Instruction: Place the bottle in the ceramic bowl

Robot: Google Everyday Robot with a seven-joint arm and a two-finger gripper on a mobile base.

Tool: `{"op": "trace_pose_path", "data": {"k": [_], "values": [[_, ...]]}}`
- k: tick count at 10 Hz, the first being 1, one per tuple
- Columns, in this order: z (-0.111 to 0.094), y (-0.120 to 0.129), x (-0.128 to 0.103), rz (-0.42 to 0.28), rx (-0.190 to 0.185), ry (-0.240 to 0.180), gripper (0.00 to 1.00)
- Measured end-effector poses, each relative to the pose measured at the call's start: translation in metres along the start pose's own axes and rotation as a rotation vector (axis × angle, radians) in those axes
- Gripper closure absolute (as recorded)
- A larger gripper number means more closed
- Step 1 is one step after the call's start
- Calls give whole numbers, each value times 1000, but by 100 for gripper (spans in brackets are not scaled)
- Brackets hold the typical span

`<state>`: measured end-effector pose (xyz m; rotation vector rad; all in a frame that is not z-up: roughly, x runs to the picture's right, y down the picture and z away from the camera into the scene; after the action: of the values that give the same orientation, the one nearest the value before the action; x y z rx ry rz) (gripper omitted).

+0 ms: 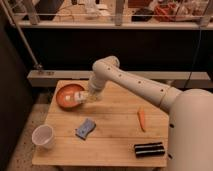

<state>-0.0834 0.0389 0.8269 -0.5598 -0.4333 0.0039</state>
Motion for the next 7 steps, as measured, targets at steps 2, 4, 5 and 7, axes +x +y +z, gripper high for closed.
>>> {"op": "trace_pose_path", "data": {"k": [2,4,5,7], "values": [[2,-4,3,-3,2,0,99],[11,-11,-3,-15,0,-7,99],[13,-14,-6,-19,0,-10,99],[19,-23,-5,-23,1,-16,99]]}}
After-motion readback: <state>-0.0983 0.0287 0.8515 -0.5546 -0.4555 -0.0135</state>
